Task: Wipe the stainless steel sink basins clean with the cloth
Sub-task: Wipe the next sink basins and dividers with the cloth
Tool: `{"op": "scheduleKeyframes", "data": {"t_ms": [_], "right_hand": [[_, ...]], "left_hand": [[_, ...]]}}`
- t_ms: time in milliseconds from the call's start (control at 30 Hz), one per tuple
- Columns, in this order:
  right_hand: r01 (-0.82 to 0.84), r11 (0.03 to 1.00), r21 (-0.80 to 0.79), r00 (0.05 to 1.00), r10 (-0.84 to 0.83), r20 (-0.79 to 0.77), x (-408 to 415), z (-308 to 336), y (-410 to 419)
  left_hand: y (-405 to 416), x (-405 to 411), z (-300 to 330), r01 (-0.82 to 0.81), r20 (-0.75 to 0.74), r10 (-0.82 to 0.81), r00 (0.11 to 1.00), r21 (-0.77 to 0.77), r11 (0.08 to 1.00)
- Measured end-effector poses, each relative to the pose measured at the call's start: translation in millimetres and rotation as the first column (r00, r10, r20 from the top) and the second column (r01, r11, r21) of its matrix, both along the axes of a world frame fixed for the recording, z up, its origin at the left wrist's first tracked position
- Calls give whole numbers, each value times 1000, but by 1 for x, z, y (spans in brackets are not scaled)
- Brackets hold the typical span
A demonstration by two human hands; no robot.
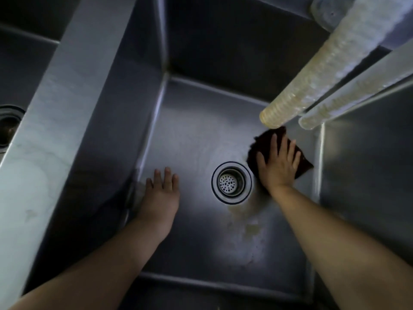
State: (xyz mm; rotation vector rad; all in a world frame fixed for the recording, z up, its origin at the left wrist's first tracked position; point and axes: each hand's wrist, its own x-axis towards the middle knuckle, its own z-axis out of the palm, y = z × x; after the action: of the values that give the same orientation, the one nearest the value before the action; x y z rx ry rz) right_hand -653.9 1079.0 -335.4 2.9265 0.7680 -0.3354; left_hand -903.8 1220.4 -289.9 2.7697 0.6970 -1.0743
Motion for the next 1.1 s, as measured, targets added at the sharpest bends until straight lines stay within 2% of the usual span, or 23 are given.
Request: {"op": "scheduleKeyframes", "data": {"t_ms": [133, 267, 367, 533, 600, 733, 833, 967, 1100], "right_hand": [[-200, 979, 44, 980, 200, 19, -10, -5, 51], [-487, 869, 87, 871, 490, -27, -35, -10, 71], [-590, 803, 86, 802, 595, -45, -19, -10, 65], [-465, 885, -16, 884, 463, -60, 5, -5, 6], [-438, 899, 2, 897, 437, -60, -5, -1, -29], [-432, 902, 11, 900, 432, -61, -52, 1, -91], [-507, 862, 19, 859, 507, -75, -96, -3, -119], [-577, 815, 47, 813, 579, -62, -134, -7, -104], [-620, 771, 146, 773, 632, -54, -146, -10, -44]], "left_hand": [[-1, 1, -2, 2, -36, -2, 999, -1, 1000], [1, -2, -4, -1, -47, 1, 999, -10, 1000], [3, -2, -2, -3, -72, 0, 997, -32, 999], [2, -3, -2, -1, -64, -1, 998, -33, 999], [2, -5, -2, 3, -48, -4, 999, -26, 1000], [2, -5, -5, 8, -31, -9, 999, -20, 1000], [2, -5, -8, -7, -26, 6, 1000, -20, 1000], [0, -5, -8, -5, -2, 5, 1000, -8, 1000], [0, -7, -9, 11, 8, -11, 1000, 0, 1000]]}}
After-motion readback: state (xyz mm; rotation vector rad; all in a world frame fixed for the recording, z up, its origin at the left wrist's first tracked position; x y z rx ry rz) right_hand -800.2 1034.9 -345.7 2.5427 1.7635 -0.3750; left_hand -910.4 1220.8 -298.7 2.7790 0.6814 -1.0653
